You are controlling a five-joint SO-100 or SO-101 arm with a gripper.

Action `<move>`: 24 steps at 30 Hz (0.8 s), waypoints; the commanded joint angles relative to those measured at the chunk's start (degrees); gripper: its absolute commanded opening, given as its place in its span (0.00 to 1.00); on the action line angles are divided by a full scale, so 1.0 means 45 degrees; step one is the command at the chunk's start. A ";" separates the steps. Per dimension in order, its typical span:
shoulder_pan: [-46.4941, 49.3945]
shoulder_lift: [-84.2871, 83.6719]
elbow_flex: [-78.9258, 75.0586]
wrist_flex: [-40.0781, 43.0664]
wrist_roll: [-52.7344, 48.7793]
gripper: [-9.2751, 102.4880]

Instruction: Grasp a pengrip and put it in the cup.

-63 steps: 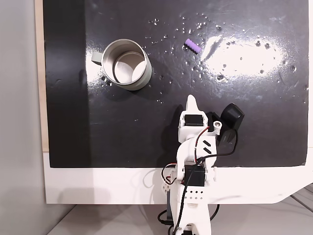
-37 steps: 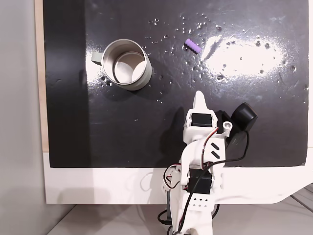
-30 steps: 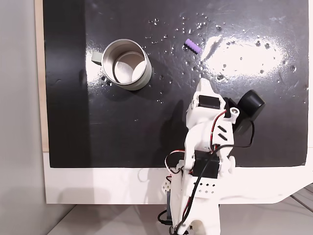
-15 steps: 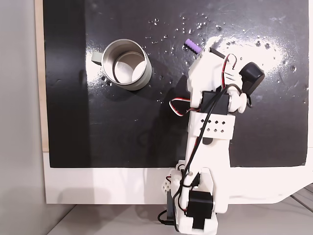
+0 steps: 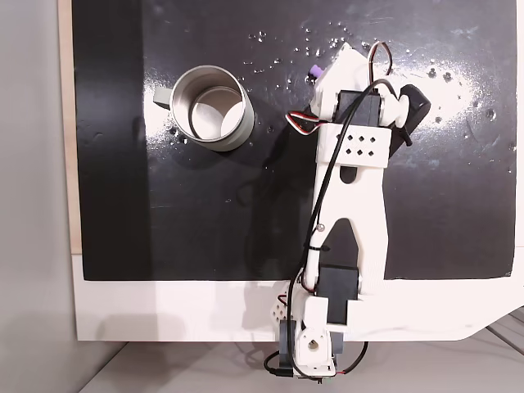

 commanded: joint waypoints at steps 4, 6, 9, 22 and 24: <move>0.0039 -0.1719 -0.2324 0.0859 0.0293 0.24; 0.0039 -0.2305 -0.2813 0.1035 0.0352 0.25; 0.0039 -0.3242 -0.3613 0.1270 0.0410 0.25; -0.0332 -0.7461 -0.8789 0.3691 0.0352 0.26; -0.0371 -0.7988 -0.9551 0.4102 0.0273 0.26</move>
